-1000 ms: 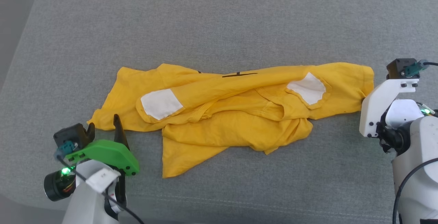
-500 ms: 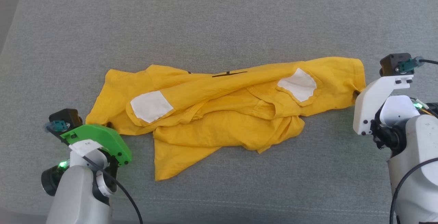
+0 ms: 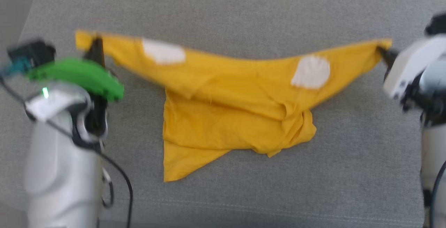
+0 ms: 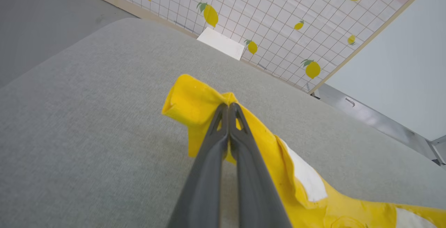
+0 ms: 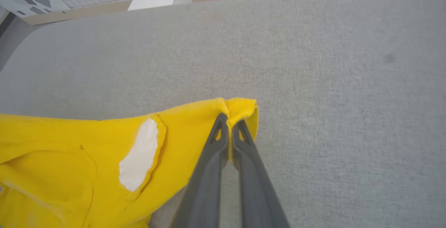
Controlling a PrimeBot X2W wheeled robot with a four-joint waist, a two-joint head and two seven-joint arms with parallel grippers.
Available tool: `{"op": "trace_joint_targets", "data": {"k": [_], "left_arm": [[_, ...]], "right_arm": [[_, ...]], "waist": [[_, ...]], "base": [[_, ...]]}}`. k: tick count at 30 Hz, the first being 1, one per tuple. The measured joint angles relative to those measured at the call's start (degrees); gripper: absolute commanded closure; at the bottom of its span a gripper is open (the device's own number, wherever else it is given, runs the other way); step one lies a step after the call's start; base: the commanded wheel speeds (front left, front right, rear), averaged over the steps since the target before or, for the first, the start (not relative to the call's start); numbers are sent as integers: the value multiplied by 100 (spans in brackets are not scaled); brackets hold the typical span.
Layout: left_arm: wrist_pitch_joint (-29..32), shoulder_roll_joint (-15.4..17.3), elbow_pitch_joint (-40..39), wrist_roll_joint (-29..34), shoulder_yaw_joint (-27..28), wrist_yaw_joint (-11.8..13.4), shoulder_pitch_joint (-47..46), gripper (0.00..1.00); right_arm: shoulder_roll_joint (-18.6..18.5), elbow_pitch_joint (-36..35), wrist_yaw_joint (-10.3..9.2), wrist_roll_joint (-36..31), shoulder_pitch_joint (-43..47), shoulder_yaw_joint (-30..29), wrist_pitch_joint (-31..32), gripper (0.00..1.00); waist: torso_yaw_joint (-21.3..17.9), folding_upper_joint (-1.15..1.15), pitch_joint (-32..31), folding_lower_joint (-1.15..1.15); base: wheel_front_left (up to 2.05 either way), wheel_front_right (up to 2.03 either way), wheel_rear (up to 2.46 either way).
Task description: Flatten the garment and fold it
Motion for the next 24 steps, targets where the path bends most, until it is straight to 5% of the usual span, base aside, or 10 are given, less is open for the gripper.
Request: {"op": "trace_joint_targets", "data": {"k": [11,17,24], "left_arm": [[363,765,837,955,-642,-42,-3507,100],[-18,1031,1314,1595,-860,32,-5207,100],[-728,1090,1742,1807,-864,162,-6124,100]], "right_arm": [[-9,499,0,-80,-3353,277,77,100],[126,1134,0,-567,-5074,285,-686,100],[78,1683,0,-913,-6205,242,-1725,100]], "waist": [[-150,0,451,1],[-312,0,803,1],[-415,0,1154,1]], "base": [[0,0,0],[0,0,0],[0,0,0]]}}
